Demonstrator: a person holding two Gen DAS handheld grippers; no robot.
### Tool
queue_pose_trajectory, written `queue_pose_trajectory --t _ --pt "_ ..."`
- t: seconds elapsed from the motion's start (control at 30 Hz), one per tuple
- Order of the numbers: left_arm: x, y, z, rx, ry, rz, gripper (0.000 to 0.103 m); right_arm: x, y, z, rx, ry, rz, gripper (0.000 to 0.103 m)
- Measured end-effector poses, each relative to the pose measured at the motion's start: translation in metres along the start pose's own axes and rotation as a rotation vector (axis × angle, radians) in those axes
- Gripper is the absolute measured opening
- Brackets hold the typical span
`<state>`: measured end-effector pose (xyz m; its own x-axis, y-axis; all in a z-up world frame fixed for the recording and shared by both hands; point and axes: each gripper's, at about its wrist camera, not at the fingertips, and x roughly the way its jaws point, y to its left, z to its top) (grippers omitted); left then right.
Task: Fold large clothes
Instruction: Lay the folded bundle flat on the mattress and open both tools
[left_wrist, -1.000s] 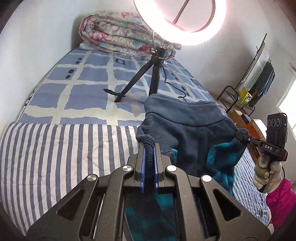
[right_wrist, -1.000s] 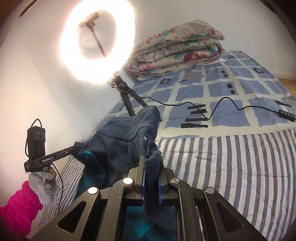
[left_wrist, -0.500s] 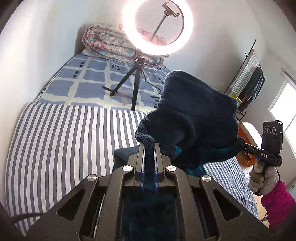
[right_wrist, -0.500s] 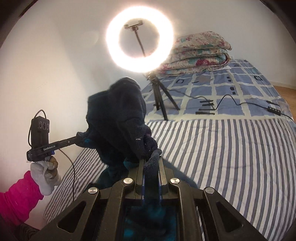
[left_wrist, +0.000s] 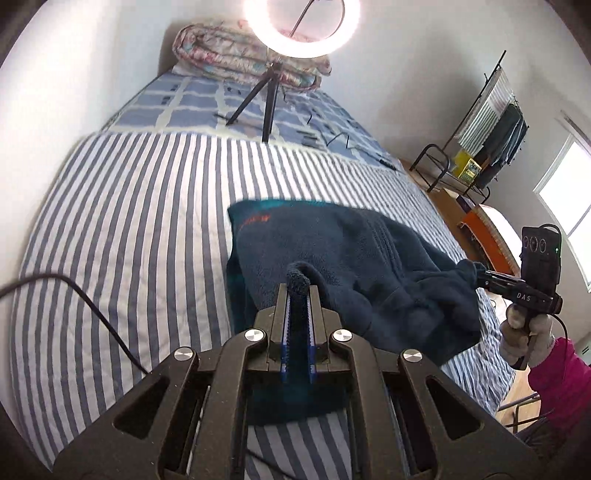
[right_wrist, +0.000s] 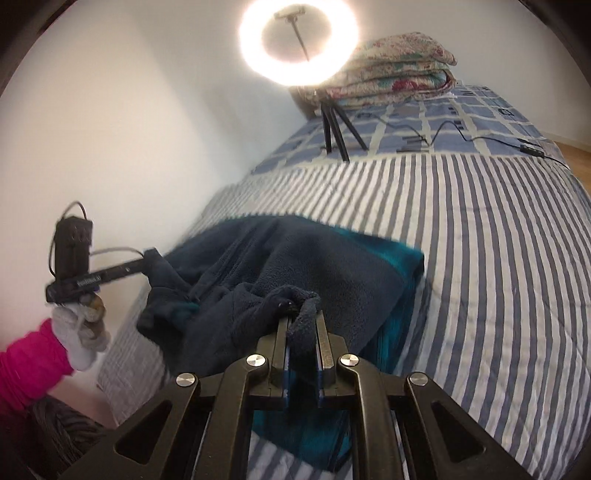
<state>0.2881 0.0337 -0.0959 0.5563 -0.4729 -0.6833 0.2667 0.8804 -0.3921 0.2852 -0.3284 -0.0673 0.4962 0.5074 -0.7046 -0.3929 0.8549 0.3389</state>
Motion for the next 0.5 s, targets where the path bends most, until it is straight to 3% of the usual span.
queue_pose_trajectory --t 0.27,0.37,0.43,0.5 --pt "0.002 -0.008 -0.044 0.086 0.099 0.061 0.005 0.002 0.016 -0.03 -0.122 0.042 -0.165 0.009" --pt "-0.016 -0.007 -0.05 0.1 0.089 0.054 0.007 -0.009 0.025 -0.035 -0.208 0.036 -0.232 0.02" --pt "-0.026 -0.002 -0.052 0.081 0.086 0.031 0.016 -0.023 0.027 -0.041 -0.246 0.03 -0.261 0.03" --pt "-0.036 0.011 -0.05 -0.002 0.07 -0.02 0.045 -0.036 0.024 -0.044 -0.215 0.025 -0.252 0.038"
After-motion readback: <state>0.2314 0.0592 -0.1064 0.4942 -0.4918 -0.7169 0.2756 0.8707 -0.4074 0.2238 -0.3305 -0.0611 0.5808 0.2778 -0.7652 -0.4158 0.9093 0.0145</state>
